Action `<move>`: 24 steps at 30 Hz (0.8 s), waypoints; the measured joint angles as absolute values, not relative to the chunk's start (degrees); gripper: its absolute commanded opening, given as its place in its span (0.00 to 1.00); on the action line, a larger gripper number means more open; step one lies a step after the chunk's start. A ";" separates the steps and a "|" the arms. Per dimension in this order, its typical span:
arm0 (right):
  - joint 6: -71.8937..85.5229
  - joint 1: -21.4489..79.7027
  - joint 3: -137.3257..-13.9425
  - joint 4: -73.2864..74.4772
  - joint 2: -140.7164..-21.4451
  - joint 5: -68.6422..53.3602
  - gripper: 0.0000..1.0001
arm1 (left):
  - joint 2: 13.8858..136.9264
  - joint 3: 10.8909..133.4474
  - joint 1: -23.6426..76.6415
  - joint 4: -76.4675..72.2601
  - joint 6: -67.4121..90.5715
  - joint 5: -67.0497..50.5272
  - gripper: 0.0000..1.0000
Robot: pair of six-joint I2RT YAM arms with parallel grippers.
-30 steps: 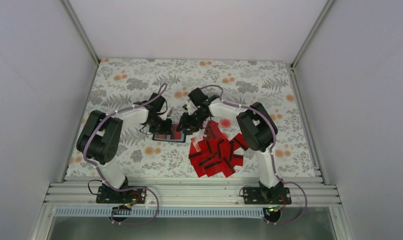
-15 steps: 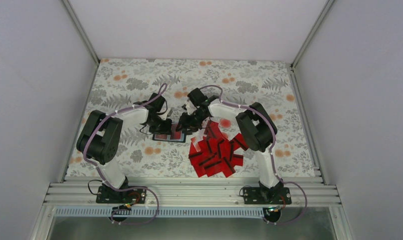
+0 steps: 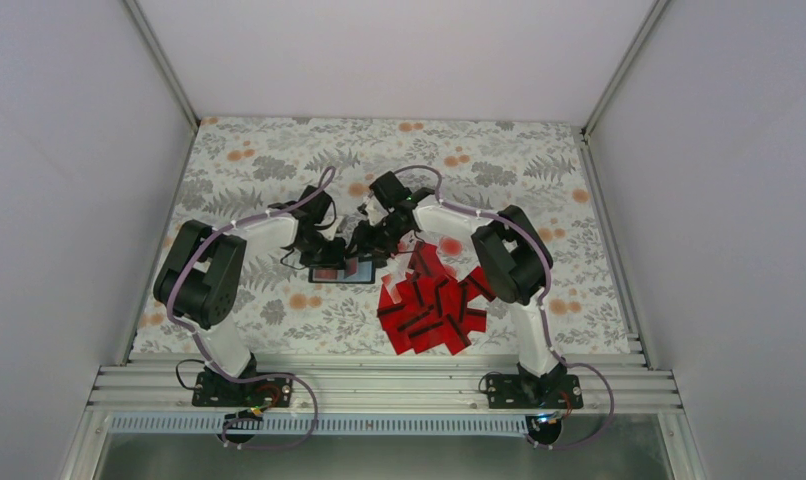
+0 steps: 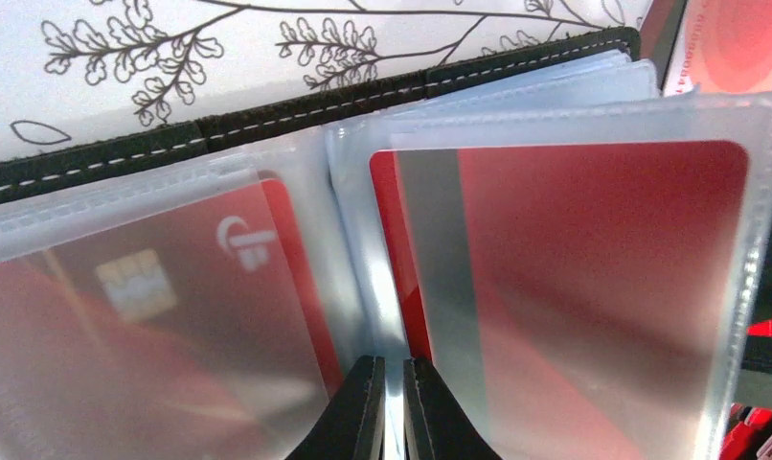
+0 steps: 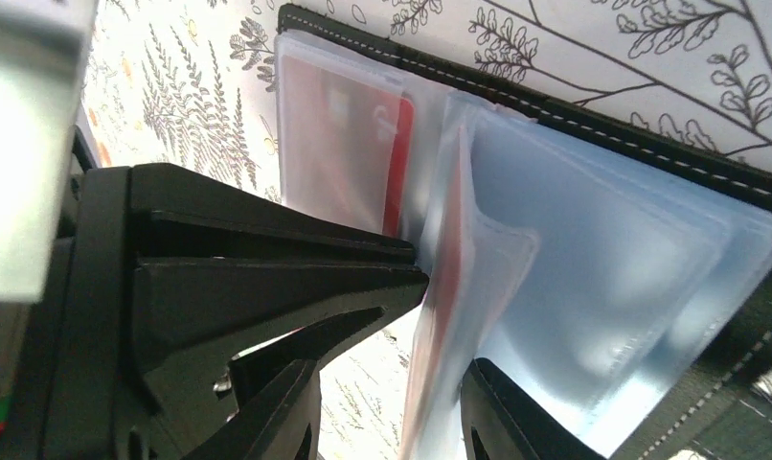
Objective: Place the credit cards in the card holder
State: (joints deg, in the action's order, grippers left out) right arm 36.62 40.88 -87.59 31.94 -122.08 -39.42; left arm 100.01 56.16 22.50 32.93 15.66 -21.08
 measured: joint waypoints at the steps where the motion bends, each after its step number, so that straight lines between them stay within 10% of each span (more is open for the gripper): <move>1: 36.62 40.97 -87.64 31.94 -122.08 -39.40 0.38 | 100.01 56.38 22.59 33.23 15.66 -21.08 0.08; 24: 36.67 41.95 -87.77 32.03 -122.85 -39.18 0.37 | 91.92 59.00 19.31 39.38 15.94 -15.84 0.09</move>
